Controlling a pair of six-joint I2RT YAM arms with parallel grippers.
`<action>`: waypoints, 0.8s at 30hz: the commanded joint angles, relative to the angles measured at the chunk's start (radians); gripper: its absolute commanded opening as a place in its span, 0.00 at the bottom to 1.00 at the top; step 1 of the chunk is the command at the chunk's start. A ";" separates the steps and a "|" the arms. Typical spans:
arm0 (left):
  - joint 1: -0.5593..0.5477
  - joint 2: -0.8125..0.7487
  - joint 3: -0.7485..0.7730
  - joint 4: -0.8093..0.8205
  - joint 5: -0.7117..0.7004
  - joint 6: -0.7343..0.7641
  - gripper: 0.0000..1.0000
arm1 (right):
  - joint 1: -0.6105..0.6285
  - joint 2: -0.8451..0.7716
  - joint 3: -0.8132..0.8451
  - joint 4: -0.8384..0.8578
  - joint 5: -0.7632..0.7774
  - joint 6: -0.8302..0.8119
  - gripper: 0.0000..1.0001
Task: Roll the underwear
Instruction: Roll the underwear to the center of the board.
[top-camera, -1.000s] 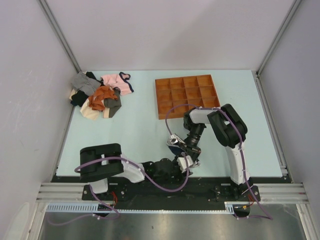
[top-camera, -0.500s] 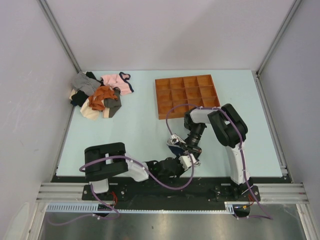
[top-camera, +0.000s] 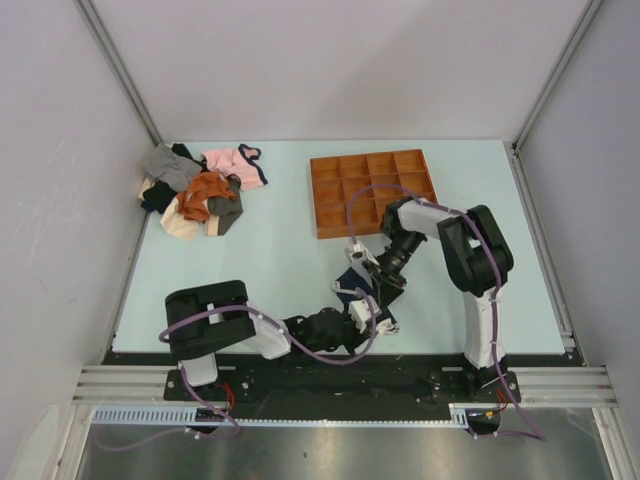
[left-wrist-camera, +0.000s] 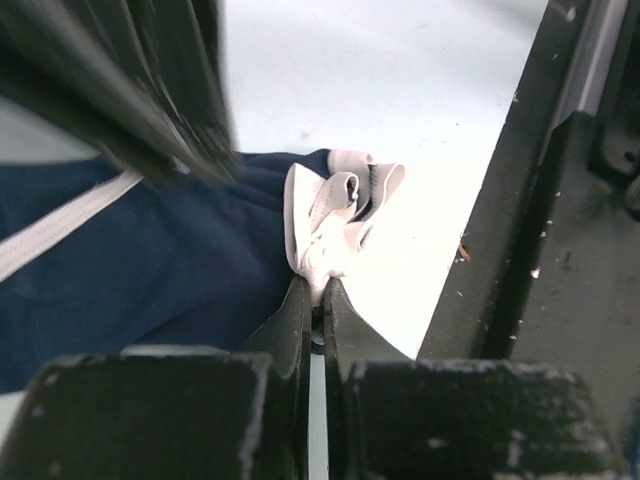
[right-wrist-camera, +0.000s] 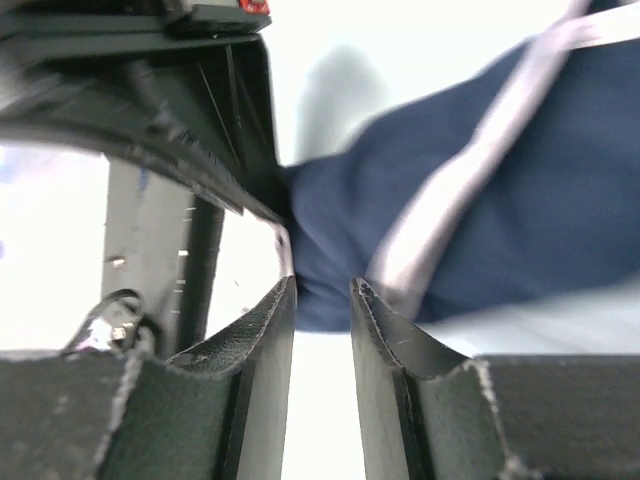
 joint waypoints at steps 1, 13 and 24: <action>0.067 -0.002 -0.083 0.040 0.150 -0.187 0.00 | -0.074 -0.103 0.076 -0.143 -0.058 -0.047 0.33; 0.282 0.142 -0.172 0.310 0.385 -0.695 0.00 | -0.076 -0.451 -0.140 0.024 -0.057 -0.291 0.40; 0.339 0.202 -0.166 0.341 0.436 -0.842 0.00 | 0.212 -0.732 -0.499 0.501 0.182 -0.090 0.53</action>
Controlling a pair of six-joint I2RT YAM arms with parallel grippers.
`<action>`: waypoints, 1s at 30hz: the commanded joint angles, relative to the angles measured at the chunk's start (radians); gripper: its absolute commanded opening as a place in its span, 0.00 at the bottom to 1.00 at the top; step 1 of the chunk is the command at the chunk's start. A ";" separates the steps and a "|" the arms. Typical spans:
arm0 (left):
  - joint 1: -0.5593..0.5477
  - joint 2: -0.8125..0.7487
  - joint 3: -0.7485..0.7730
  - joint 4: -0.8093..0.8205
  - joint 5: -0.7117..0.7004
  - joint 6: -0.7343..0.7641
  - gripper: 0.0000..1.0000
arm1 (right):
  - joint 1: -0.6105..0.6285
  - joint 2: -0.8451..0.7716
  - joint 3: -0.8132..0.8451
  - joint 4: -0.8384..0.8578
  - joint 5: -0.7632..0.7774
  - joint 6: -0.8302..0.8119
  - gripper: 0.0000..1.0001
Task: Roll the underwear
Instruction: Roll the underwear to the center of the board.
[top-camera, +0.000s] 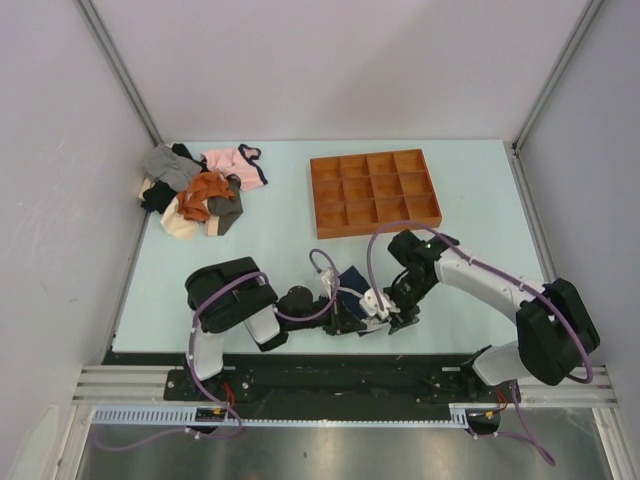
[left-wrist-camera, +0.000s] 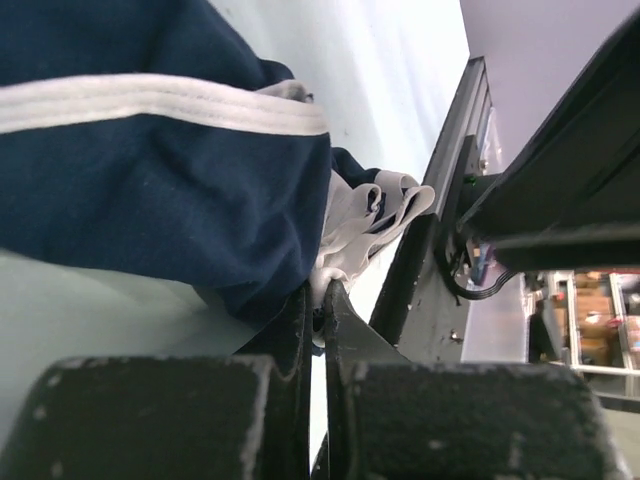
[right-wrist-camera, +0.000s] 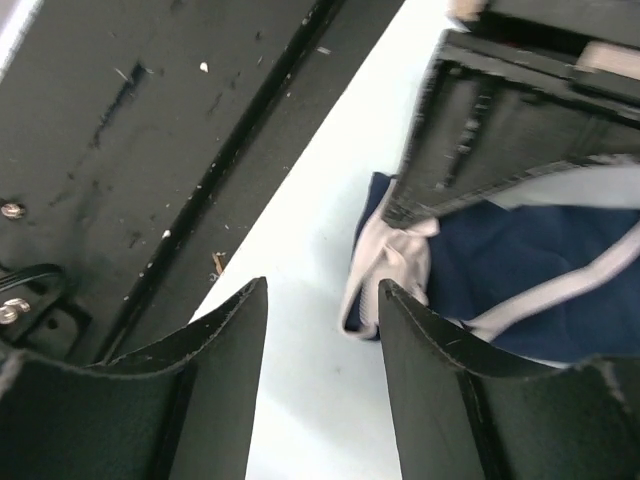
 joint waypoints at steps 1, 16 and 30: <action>0.023 0.006 -0.024 -0.088 0.011 -0.041 0.01 | 0.080 -0.056 -0.082 0.237 0.126 0.086 0.53; 0.032 0.006 -0.001 -0.094 0.008 -0.056 0.01 | 0.151 0.003 -0.222 0.515 0.339 0.198 0.52; 0.059 -0.387 -0.184 -0.094 -0.105 0.161 0.47 | 0.071 0.164 -0.118 0.232 0.205 0.164 0.13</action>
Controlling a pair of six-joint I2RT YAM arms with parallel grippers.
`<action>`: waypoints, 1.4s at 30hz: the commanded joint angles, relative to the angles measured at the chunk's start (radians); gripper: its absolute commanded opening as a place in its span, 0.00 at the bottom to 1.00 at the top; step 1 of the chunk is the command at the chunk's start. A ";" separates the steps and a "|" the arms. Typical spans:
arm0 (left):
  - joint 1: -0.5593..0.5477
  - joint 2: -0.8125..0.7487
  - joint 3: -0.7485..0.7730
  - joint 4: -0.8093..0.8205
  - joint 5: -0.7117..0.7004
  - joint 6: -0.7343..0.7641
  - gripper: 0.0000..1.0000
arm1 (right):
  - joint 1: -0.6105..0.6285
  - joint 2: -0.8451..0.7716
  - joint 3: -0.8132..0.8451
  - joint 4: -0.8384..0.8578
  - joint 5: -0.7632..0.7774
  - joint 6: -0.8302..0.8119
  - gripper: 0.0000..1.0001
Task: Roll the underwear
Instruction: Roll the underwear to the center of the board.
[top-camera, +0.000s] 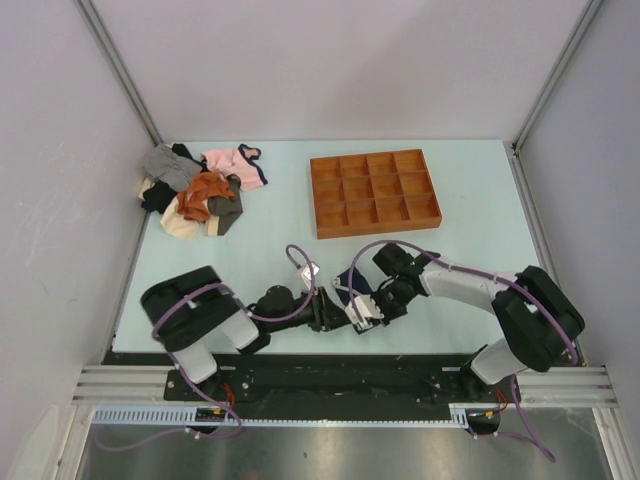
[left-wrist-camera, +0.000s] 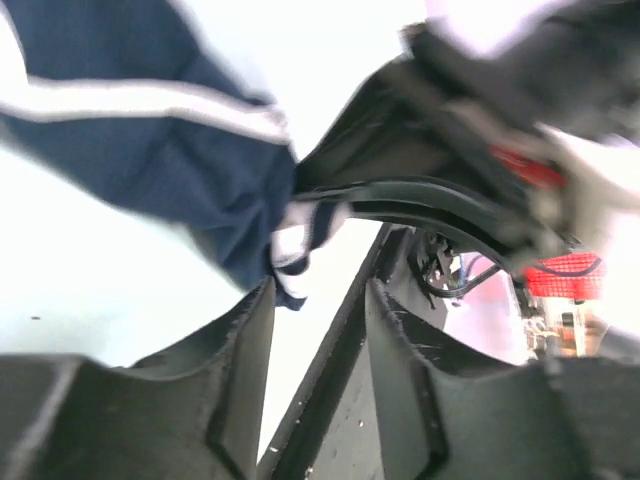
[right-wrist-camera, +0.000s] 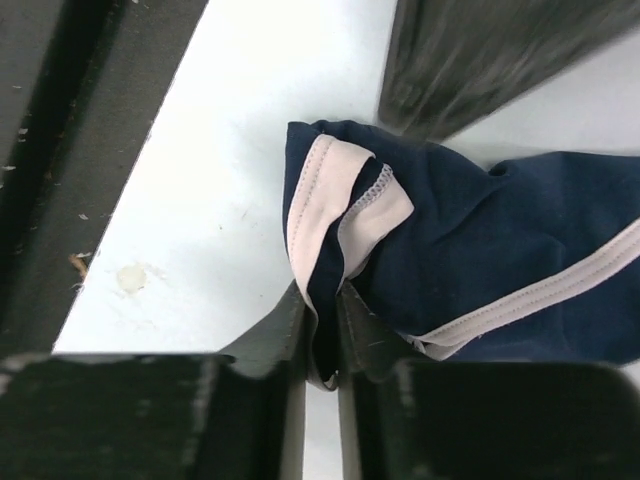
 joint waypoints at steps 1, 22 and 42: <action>0.008 -0.197 -0.072 -0.043 -0.076 0.207 0.50 | -0.046 0.110 0.093 -0.250 -0.068 -0.035 0.12; -0.389 -0.137 0.086 -0.131 -0.316 1.006 0.81 | -0.192 0.542 0.406 -0.723 -0.339 -0.079 0.11; -0.395 0.017 0.305 -0.482 -0.378 1.048 0.26 | -0.210 0.539 0.408 -0.715 -0.354 -0.067 0.15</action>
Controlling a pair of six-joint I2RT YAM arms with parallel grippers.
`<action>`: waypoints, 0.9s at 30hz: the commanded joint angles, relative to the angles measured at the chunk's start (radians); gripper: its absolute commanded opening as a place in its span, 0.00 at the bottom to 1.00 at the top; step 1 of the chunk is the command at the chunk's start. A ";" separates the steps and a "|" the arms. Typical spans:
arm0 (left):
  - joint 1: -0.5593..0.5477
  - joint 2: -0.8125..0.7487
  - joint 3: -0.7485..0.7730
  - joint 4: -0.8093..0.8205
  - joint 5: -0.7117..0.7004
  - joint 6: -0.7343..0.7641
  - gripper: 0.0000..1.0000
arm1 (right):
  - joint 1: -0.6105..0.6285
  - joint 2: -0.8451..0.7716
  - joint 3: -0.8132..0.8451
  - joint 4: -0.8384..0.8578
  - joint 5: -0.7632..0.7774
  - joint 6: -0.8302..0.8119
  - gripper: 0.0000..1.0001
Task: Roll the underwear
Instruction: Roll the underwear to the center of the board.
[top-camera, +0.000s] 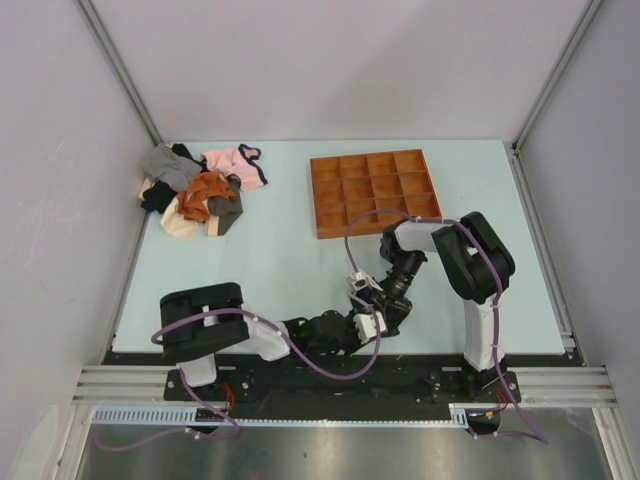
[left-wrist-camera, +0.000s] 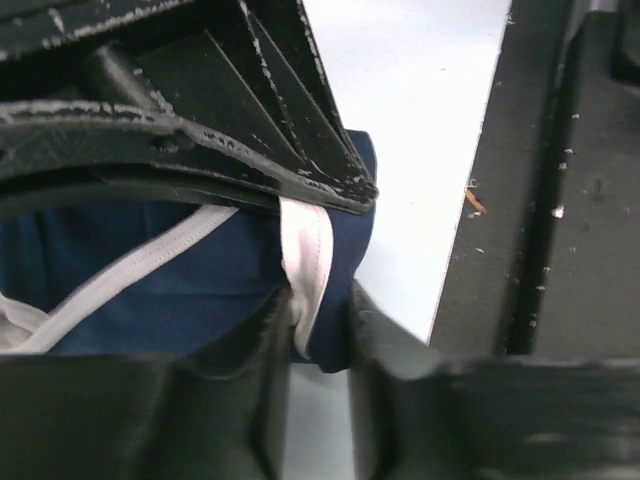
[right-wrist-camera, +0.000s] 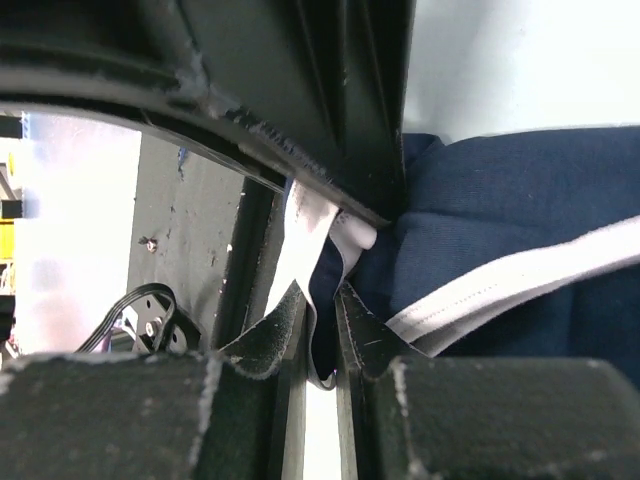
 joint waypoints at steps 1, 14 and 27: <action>-0.006 0.005 0.051 -0.097 -0.034 -0.009 0.20 | -0.014 -0.006 0.012 -0.029 -0.041 0.002 0.15; 0.212 0.041 -0.031 -0.013 0.358 -0.403 0.00 | -0.228 -0.412 0.016 0.047 -0.046 -0.041 0.41; 0.411 0.267 0.029 0.028 0.658 -0.775 0.02 | 0.113 -0.813 -0.398 0.557 0.183 -0.005 0.64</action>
